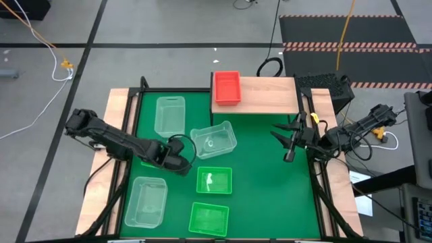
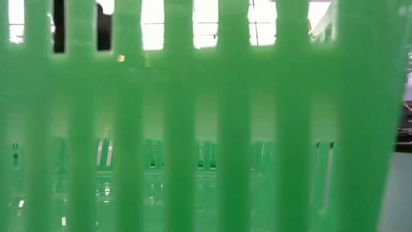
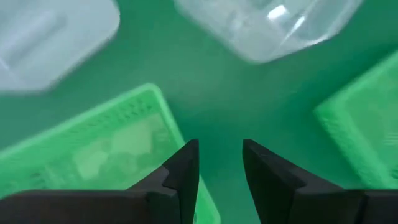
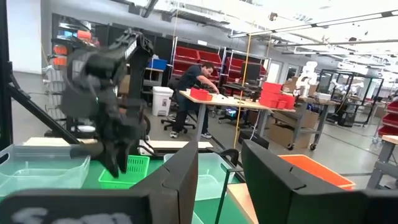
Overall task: Stack baskets on shelf by color
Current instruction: Put the top left green bin on the shelf
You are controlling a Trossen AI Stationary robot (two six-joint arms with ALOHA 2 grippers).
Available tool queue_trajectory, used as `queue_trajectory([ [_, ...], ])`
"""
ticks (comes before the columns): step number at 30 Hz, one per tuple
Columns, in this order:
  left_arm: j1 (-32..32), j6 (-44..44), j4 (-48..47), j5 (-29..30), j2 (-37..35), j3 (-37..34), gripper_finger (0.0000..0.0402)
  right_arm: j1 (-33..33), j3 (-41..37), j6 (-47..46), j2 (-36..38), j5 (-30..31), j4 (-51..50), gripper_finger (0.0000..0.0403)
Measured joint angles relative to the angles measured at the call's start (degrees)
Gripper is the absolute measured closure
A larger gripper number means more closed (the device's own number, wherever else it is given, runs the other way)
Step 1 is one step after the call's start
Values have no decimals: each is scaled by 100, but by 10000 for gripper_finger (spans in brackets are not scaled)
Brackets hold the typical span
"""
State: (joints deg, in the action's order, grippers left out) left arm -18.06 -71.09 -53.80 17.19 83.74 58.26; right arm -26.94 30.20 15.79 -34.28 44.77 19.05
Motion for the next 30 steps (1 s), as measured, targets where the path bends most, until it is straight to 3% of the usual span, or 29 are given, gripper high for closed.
queue_trajectory([
  [6,263,-101,372,-420,-6,-581,240,0,0,50,-2,0,0,287],
  [12,516,333,399,-626,-6,-786,212,0,0,83,-2,0,-2,287],
  [15,546,723,427,-668,-6,-809,239,0,0,11,-2,0,-39,287],
  [22,546,1010,740,-857,-7,-809,384,0,0,-188,-4,-2,-138,287],
  [30,477,935,722,-1336,-8,-598,376,-7,0,-315,-4,-4,-267,287],
])
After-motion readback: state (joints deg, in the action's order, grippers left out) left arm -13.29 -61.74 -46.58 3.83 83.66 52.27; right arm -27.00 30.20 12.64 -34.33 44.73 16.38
